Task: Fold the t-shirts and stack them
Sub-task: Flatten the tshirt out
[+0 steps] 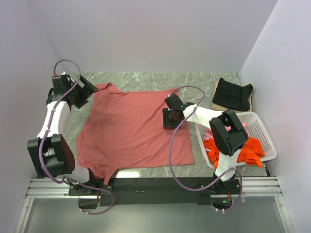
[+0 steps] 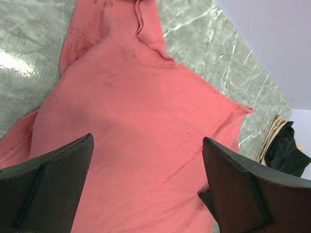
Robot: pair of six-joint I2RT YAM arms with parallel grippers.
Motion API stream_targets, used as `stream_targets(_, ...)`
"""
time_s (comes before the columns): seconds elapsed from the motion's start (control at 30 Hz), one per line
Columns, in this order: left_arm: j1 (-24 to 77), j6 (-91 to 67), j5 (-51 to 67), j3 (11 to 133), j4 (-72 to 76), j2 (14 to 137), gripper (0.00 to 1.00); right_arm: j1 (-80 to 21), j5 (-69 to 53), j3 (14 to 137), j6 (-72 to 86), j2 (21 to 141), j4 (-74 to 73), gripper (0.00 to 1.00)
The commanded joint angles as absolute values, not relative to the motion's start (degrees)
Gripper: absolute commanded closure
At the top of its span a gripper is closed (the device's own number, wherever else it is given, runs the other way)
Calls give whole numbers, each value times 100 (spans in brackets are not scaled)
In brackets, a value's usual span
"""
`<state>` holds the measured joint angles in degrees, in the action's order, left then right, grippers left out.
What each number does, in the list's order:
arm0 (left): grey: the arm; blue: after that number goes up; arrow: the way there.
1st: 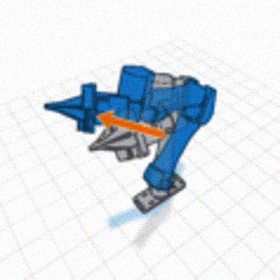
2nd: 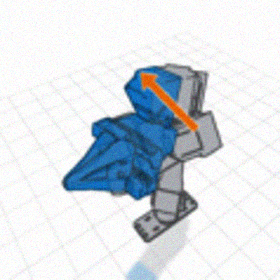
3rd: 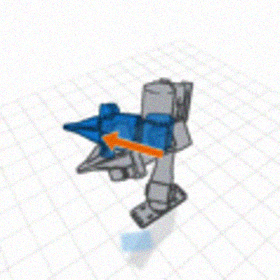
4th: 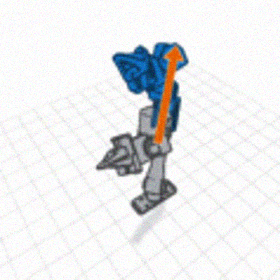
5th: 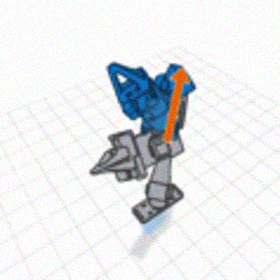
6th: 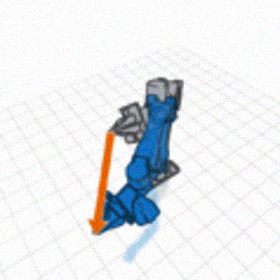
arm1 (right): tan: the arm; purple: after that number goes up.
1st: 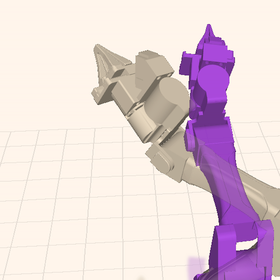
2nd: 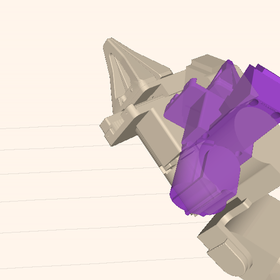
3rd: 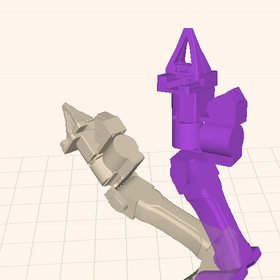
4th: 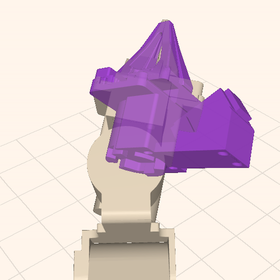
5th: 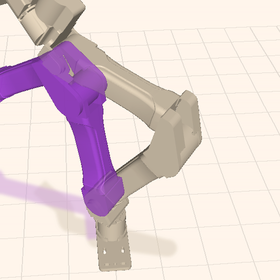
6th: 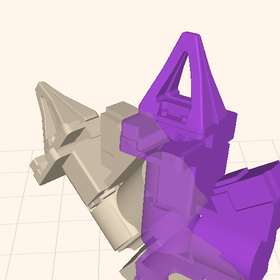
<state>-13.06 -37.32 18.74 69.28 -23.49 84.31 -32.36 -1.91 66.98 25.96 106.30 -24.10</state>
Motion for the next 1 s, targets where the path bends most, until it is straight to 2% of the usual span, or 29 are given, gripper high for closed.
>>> stream_targets(0.0, -1301, -3779, 1978, 6733, -2013, 8551, 1, -3085, 413, 6162, 2742, 10793, -3392, 43)
stream_targets(0.5, -986, -3683, 1521, 6811, -1767, 9659, 1, -2892, 281, 5274, 3155, 10055, -3507, 43)
stream_targets(0.83, -501, -3779, 616, 6848, -2030, 10125, 1, -2892, 369, 5247, 3155, 9800, -3621, 43)
stream_targets(0.97, -501, -3578, 904, 6610, -1715, 10186, 1, -2900, 378, 5308, 3164, 9721, -3656, 43)
